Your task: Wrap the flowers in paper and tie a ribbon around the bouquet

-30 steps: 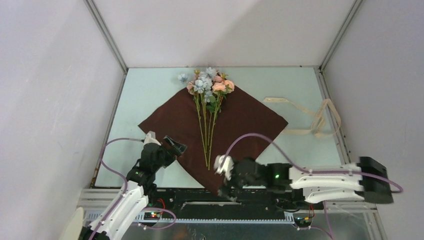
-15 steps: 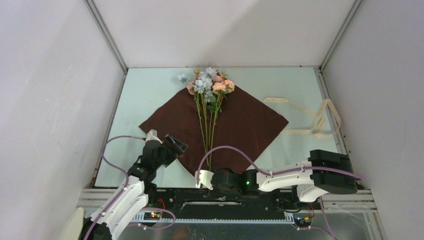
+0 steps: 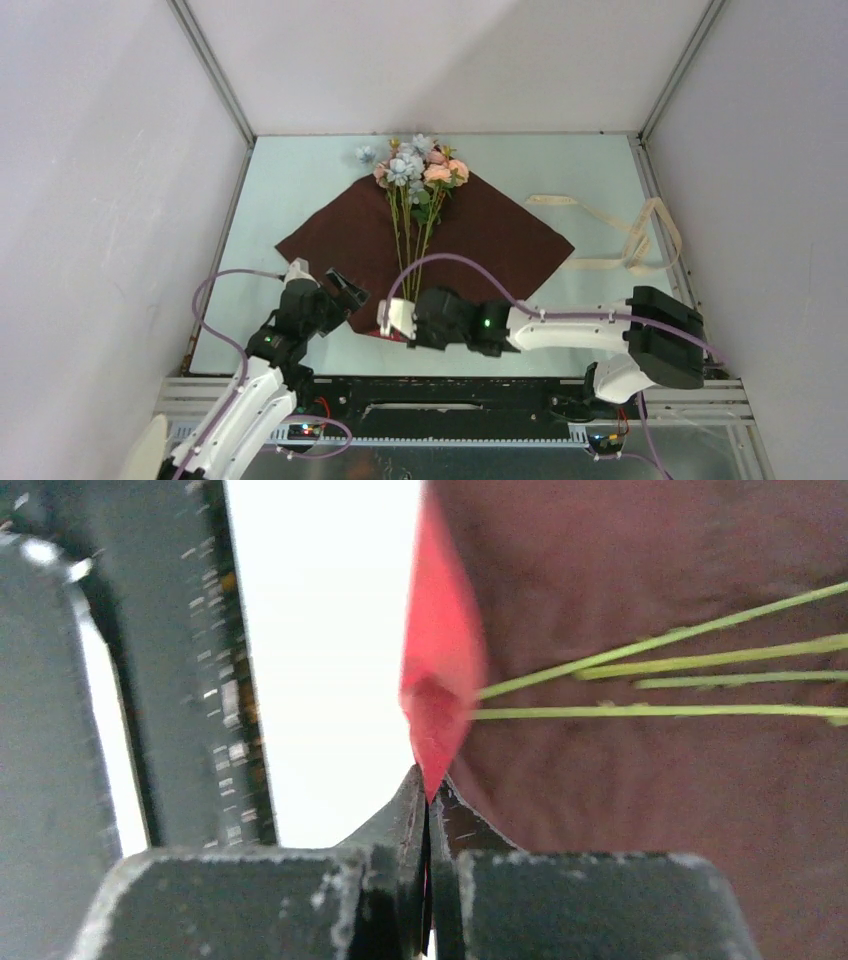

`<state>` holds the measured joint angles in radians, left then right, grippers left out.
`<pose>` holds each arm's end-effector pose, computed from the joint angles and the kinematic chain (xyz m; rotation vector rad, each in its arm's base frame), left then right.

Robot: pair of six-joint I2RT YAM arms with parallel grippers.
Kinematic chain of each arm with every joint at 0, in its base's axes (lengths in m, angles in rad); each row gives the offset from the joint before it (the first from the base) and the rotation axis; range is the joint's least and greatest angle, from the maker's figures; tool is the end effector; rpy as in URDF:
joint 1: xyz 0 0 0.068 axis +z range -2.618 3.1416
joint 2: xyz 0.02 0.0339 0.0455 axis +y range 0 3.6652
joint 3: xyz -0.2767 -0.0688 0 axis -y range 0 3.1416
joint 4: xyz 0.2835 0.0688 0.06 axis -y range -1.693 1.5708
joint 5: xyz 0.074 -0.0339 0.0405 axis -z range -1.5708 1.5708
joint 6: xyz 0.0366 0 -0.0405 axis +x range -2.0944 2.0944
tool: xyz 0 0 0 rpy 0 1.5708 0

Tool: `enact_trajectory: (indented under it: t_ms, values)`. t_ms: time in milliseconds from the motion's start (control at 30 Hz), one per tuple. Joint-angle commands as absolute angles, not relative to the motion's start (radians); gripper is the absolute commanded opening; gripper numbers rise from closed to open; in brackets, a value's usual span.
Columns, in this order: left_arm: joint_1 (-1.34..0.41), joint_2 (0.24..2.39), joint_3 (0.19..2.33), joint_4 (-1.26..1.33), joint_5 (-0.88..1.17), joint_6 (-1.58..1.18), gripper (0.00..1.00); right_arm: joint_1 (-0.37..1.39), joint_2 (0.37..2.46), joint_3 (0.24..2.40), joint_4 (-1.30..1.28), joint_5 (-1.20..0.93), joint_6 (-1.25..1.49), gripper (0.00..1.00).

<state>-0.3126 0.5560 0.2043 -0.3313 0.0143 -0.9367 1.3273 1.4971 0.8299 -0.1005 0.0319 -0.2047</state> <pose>0.1498 -0.0490 0.1484 -0.7124 2.2345 -0.6659 0.0829 0.3287 0.1844 -1.6501 1.7388 0.5094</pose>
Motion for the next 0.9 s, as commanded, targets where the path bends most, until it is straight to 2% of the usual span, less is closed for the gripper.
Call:
enact_trajectory:
  t_ms: [0, 267, 467, 600, 767, 867]
  values:
    - [-0.316, 0.436, 0.305, -0.517, -0.085, -0.868, 1.0, 1.202, 1.553, 0.988, -0.198, -0.073, -0.432, 0.0]
    - [-0.316, 0.443, 0.378, -0.53, -0.022, -0.807, 1.0, 0.983, 1.724, 1.248, -0.395, -0.237, -0.632, 0.0]
    - [-0.318, 0.428, 0.421, -0.519, 0.022, -0.771, 1.0, 0.92, 1.835, 1.372, -0.413, -0.298, -0.658, 0.0]
    - [-0.318, 0.442, 0.382, -0.411, 0.099, -0.76, 1.0, 0.884, 1.9, 1.425, -0.402, -0.319, -0.637, 0.0]
    - [-0.321, 0.595, 0.311, -0.142, 0.325, -0.764, 1.0, 0.856, 1.969, 1.459, -0.376, -0.341, -0.626, 0.0]
    - [-0.326, 0.673, 0.281, 0.013, 0.392, -0.783, 1.0, 0.836, 2.0, 1.482, -0.361, -0.355, -0.61, 0.0]
